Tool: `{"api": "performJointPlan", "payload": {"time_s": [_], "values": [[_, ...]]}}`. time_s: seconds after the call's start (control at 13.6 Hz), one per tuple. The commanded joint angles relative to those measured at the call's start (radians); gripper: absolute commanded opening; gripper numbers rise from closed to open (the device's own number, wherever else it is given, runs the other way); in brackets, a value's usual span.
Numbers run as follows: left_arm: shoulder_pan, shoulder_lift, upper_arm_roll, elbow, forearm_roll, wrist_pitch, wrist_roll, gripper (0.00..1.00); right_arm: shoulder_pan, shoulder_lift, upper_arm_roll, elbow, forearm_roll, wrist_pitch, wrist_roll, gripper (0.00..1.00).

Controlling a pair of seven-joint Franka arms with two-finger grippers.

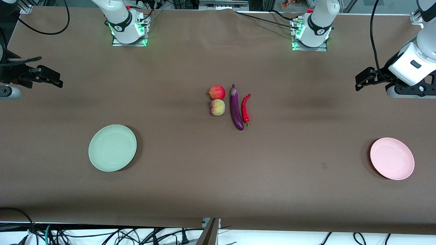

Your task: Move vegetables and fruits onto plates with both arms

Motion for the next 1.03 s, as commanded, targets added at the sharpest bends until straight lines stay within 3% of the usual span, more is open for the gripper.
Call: {"api": "performJointPlan", "payload": {"time_s": [0.0,0.51,0.95], "values": [[-0.008,0.008,-0.009,0.029,-0.001,-0.019,0.017,1.00,-0.009,-0.005,0.008,-0.006,-0.010,0.004,-0.007,1.00],[-0.008,0.012,-0.013,0.030,-0.004,-0.035,0.014,1.00,-0.009,-0.005,0.010,-0.006,-0.010,0.003,-0.007,1.00],[-0.071,0.038,-0.046,0.027,-0.061,-0.168,-0.003,1.00,-0.009,-0.005,0.008,-0.006,-0.006,0.003,0.002,1.00]]}}
